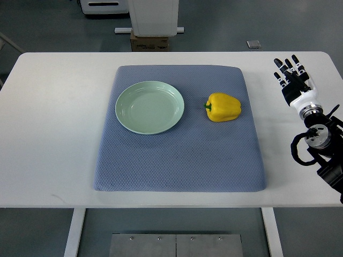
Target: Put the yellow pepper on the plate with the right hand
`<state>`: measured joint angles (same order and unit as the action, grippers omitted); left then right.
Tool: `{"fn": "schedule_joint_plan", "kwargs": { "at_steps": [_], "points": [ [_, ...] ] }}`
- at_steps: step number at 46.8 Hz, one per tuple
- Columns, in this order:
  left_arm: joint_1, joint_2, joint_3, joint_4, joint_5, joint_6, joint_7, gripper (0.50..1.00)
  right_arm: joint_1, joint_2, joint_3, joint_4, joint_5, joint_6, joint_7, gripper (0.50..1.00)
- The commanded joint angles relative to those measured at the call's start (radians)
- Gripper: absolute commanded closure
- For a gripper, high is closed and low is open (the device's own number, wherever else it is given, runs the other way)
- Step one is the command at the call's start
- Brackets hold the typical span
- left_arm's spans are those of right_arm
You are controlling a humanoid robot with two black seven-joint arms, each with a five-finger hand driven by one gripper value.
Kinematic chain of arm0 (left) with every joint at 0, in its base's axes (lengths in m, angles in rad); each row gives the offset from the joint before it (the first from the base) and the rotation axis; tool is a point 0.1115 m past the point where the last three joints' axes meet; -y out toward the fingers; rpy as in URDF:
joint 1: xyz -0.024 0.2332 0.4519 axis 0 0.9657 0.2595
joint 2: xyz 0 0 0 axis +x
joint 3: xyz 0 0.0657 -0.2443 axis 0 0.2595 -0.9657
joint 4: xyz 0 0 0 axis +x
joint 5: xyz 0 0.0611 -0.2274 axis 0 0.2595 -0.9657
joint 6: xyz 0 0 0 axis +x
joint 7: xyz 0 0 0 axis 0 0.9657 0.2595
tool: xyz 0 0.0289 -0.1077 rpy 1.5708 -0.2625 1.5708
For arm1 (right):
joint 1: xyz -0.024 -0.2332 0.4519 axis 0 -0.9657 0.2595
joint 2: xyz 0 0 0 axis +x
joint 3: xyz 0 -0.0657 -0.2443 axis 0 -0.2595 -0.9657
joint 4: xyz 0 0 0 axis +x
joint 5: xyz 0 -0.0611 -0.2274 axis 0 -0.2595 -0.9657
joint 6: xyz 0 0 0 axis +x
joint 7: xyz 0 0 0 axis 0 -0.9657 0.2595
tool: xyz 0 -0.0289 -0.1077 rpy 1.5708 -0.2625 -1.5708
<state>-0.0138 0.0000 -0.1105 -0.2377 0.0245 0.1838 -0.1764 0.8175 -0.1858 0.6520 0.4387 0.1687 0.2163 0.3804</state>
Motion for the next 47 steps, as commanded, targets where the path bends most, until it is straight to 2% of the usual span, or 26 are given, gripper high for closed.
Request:
{"fn": "schedule_joint_plan", "kwargs": {
  "at_steps": [1,35,47],
  "points": [
    [0.0,0.0,0.0,0.0,0.0,0.0,0.0,0.5,-0.008,0.002,-0.002,0.0,0.0,0.0,0.0,0.5],
    [0.0,0.0,0.0,0.0,0.0,0.0,0.0,0.5,0.015,-0.003,-0.003,-0.012,0.0,-0.014,-0.009,0.5],
    [0.0,0.0,0.0,0.0,0.0,0.0,0.0,0.5,0.012,-0.001,-0.011,-0.003,-0.001,0.011,0.003,0.5]
  ]
}}
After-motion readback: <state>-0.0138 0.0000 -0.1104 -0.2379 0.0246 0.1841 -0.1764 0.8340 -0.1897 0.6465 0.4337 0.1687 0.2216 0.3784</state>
